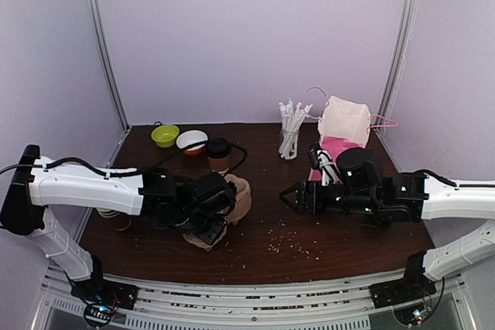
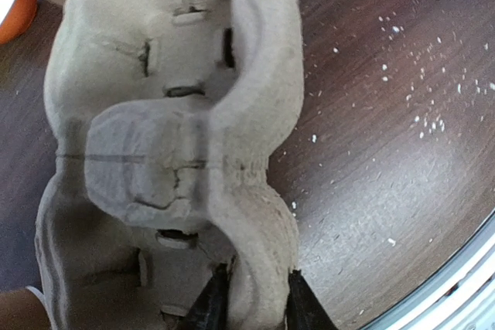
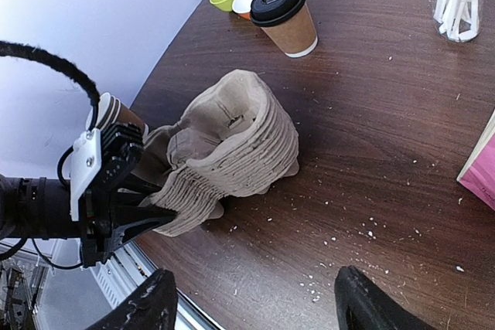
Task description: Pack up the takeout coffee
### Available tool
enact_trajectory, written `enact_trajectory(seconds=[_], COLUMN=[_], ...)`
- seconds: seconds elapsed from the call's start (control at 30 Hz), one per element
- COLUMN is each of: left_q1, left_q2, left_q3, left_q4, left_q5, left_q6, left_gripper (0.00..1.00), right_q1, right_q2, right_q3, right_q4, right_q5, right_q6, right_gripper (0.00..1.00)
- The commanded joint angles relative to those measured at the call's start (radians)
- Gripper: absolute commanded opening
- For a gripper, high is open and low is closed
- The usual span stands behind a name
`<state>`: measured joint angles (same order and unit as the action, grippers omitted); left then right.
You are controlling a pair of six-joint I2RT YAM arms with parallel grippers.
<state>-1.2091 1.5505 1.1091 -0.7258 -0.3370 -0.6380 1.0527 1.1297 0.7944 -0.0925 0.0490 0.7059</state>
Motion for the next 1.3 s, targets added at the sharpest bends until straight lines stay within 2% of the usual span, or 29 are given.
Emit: enact_trajectory(seconds=[0.0, 0.03, 0.13, 0.2, 0.27, 0.37, 0.5, 0.6, 0.67, 0.87, 1.03, 1.27], left_q1=[0.002, 0.002, 0.002, 0.002, 0.003, 0.008, 0.035, 0.037, 0.037, 0.041, 0.065, 0.125], left_q2=[-0.019, -0.024, -0.046, -0.057, -0.074, -0.112, -0.138, -0.111, -0.081, 0.001, 0.085, 0.172], left_q3=[0.039, 0.042, 0.061, 0.083, 0.101, 0.110, 0.114, 0.133, 0.148, 0.189, 0.229, 0.272], left_q4=[0.077, 0.076, 0.061, 0.033, 0.012, -0.001, 0.003, 0.006, 0.010, 0.046, 0.053, 0.071], left_q5=[-0.036, -0.030, -0.017, -0.010, -0.012, -0.038, -0.037, -0.025, -0.014, -0.006, 0.003, 0.075], left_q6=[0.022, 0.027, 0.035, 0.037, 0.038, 0.040, 0.062, 0.084, 0.097, 0.157, 0.202, 0.240], left_gripper=[0.37, 0.45, 0.80, 0.91, 0.95, 0.90, 0.73, 0.59, 0.53, 0.50, 0.41, 0.36], right_q1=[0.006, 0.006, 0.006, 0.006, 0.006, 0.008, 0.010, 0.014, 0.016, 0.015, 0.016, 0.009], right_q2=[-0.005, -0.005, 0.001, 0.009, 0.016, 0.036, 0.084, 0.129, 0.166, 0.274, 0.284, 0.298], right_q3=[0.018, 0.021, 0.041, 0.052, 0.060, 0.057, 0.027, 0.012, 0.007, 0.020, -0.009, -0.078], right_q4=[-0.021, -0.026, -0.045, -0.056, -0.054, -0.023, 0.070, 0.155, 0.206, 0.281, 0.301, 0.392], right_q5=[0.029, 0.029, 0.026, 0.022, 0.017, -0.003, -0.031, -0.029, -0.035, -0.026, -0.010, -0.044], right_q6=[0.001, -0.001, -0.012, -0.017, -0.019, -0.011, 0.033, 0.089, 0.124, 0.218, 0.234, 0.282], right_gripper=[0.72, 0.72, 0.72, 0.72, 0.72, 0.72, 0.71, 0.69, 0.66, 0.56, 0.55, 0.54])
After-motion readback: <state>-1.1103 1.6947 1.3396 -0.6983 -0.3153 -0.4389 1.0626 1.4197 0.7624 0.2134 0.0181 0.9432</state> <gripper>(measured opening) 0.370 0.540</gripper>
